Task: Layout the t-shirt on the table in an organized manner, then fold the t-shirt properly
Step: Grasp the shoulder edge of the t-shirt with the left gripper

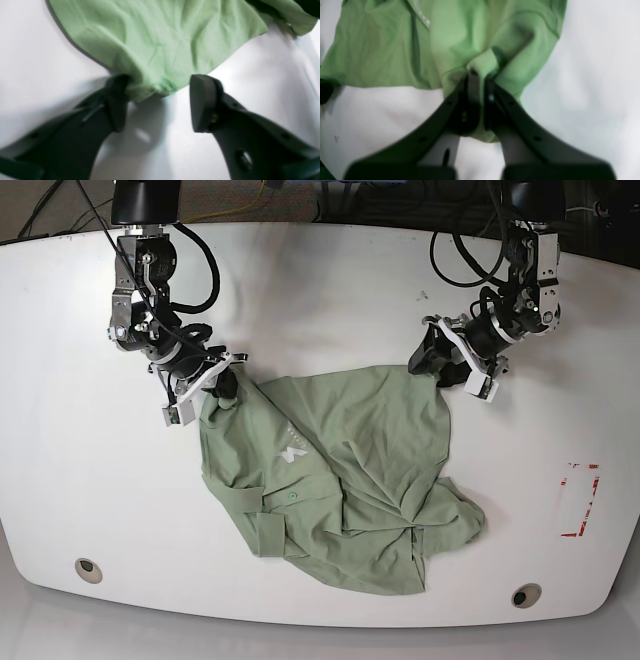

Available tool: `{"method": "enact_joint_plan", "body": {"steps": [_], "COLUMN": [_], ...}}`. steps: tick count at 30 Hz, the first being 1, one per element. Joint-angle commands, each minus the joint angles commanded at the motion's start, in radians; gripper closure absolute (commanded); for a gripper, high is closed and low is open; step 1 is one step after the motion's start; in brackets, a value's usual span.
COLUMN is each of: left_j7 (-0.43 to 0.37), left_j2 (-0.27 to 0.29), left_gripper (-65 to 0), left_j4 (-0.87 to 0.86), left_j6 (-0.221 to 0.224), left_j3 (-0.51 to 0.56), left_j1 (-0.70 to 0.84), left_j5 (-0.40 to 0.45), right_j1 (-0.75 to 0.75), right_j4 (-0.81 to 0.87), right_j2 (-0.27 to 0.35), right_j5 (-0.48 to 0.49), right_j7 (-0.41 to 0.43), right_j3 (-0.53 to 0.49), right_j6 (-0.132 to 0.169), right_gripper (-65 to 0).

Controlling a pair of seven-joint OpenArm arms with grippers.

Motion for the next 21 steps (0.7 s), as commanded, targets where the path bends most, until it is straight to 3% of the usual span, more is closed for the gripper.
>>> {"method": "enact_joint_plan", "body": {"steps": [4,10,21], "left_j7": [0.0,0.002,0.003], "left_j2": [0.0,0.003,0.005], "left_gripper": [-31.9,-38.8,-39.6], "left_j4": [-0.002,-0.003,-0.003], "left_j6": [0.012,0.074,0.075], "left_j3": [-0.015,-0.061,-0.058], "left_j1": [-0.002,-0.034,-0.066], "left_j5": [0.0,-0.003,-0.003], "right_j1": [-0.002,-0.002,-0.002], "right_j4": [0.0,0.0,0.0], "right_j2": [0.0,0.0,0.0], "right_j5": [0.0,0.0,0.0], "right_j7": [0.0,0.0,0.0], "right_j3": [0.0,0.0,0.0], "right_j6": [0.0,0.0,0.0], "right_gripper": [0.0,0.0,0.0]}}
